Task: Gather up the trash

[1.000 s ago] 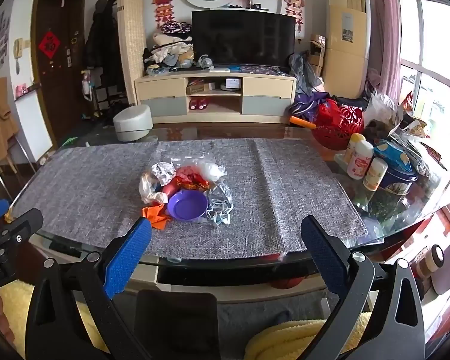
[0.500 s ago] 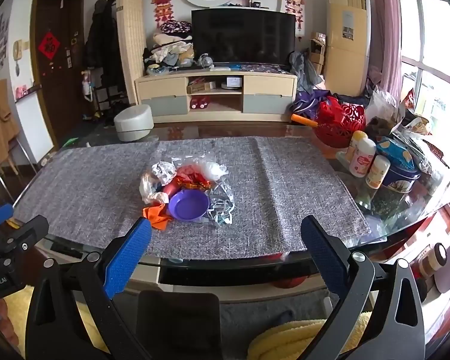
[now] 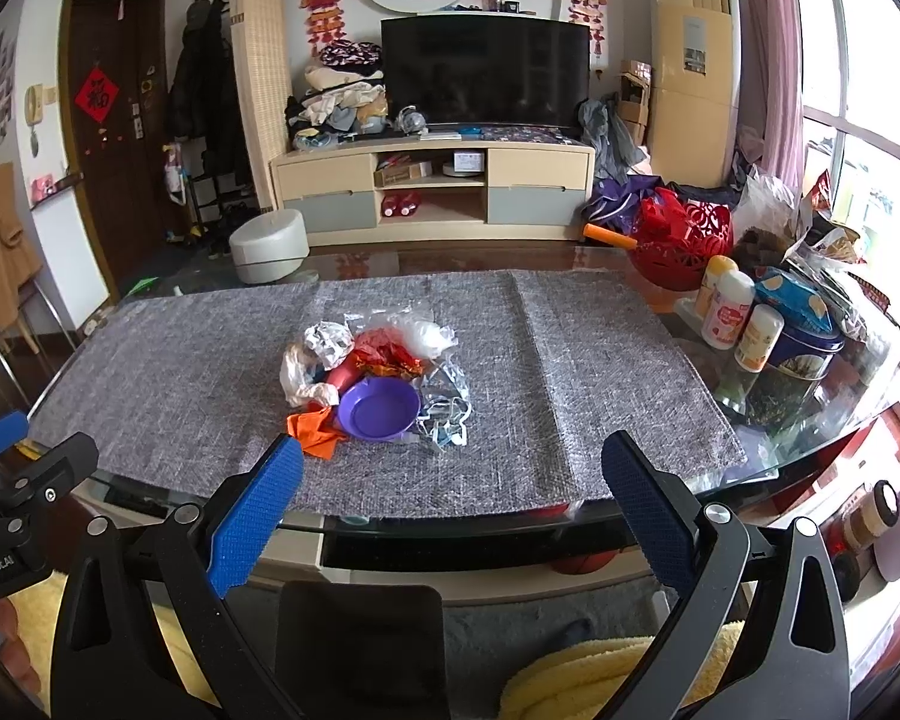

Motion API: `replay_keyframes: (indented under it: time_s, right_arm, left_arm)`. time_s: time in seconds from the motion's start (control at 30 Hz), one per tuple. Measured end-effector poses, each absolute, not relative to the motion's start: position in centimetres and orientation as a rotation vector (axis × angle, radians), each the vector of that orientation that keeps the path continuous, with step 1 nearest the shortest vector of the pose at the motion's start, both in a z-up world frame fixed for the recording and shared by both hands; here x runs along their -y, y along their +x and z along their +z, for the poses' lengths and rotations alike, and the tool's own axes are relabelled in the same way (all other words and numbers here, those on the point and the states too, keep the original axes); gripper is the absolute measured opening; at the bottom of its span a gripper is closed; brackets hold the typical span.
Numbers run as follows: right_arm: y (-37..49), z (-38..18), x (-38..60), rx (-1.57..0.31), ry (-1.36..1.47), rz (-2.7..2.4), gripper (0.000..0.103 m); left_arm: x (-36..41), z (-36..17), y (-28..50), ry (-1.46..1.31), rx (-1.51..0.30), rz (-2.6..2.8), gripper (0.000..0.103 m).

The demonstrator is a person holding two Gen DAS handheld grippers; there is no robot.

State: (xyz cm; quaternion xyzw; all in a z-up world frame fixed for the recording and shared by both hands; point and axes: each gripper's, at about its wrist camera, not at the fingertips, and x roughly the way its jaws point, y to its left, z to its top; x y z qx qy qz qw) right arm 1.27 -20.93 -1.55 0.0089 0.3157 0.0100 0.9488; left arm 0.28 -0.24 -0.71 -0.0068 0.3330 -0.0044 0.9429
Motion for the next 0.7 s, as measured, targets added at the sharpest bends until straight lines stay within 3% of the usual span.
replay_keyframes:
  time_s: [0.7]
  right_arm:
    - [1.32, -1.61, 20.94, -0.642, 0.024, 0.021, 0.1]
  left_arm:
    - [0.17, -0.71, 0.26, -0.012, -0.679, -0.012, 0.095]
